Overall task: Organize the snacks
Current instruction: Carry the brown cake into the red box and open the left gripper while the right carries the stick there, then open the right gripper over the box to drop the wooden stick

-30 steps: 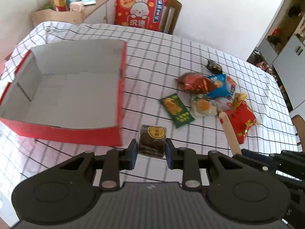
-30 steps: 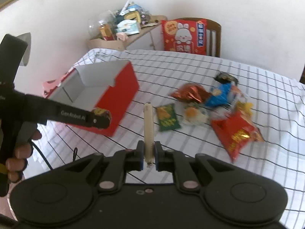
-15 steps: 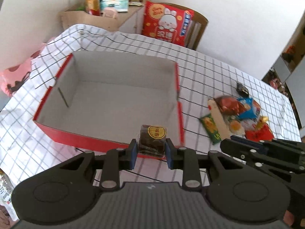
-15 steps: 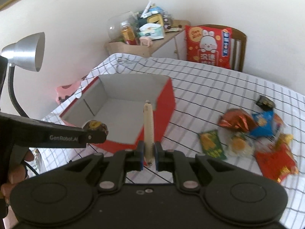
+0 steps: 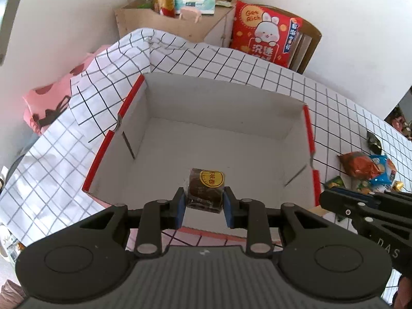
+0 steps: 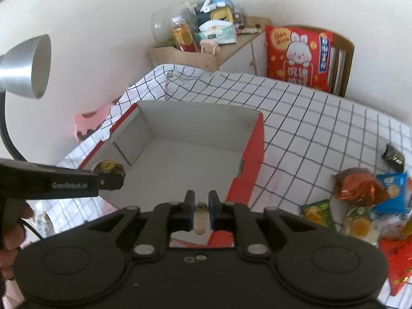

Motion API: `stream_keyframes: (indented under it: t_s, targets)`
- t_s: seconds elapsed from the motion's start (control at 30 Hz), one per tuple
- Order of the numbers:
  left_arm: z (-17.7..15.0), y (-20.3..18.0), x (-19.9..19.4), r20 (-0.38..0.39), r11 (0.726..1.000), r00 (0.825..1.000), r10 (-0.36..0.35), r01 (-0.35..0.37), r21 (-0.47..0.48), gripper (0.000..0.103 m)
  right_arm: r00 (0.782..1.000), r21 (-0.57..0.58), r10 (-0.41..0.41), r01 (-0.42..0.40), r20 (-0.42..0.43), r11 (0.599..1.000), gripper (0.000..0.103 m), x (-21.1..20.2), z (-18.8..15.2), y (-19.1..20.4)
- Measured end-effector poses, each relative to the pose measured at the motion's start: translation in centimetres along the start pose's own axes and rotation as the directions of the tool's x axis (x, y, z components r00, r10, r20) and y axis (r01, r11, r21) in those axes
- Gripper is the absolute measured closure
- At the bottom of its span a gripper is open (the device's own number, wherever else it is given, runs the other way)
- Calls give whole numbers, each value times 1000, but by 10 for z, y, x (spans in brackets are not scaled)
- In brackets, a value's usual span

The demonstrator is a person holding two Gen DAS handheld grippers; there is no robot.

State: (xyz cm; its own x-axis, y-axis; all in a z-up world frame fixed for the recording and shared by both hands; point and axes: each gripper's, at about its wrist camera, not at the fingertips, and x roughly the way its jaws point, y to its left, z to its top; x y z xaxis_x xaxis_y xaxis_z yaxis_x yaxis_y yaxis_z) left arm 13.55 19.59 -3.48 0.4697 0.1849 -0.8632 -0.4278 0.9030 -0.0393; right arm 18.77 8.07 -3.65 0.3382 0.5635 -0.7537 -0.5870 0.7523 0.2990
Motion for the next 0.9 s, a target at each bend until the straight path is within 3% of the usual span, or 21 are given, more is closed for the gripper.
stream_keyframes:
  t_s: [0.23, 0.7, 0.87, 0.9]
  targets:
    - [-2, 1, 28, -49, 999, 998, 33, -32, 29, 74, 999, -56, -10, 7, -45, 998, 93, 27, -2, 13]
    - [-11, 4, 45, -82, 999, 996, 40, -39, 11, 73, 995, -74, -39, 32, -94, 997, 73, 40, -14, 17]
    - [-13, 4, 36, -50, 1000, 999, 21, -21, 3, 52, 997, -64, -31, 26, -76, 998, 67, 30, -16, 16]
    - [-14, 3, 35, -44, 1000, 999, 20, -19, 4, 52, 997, -63, -31, 27, -72, 998, 65, 28, -15, 16]
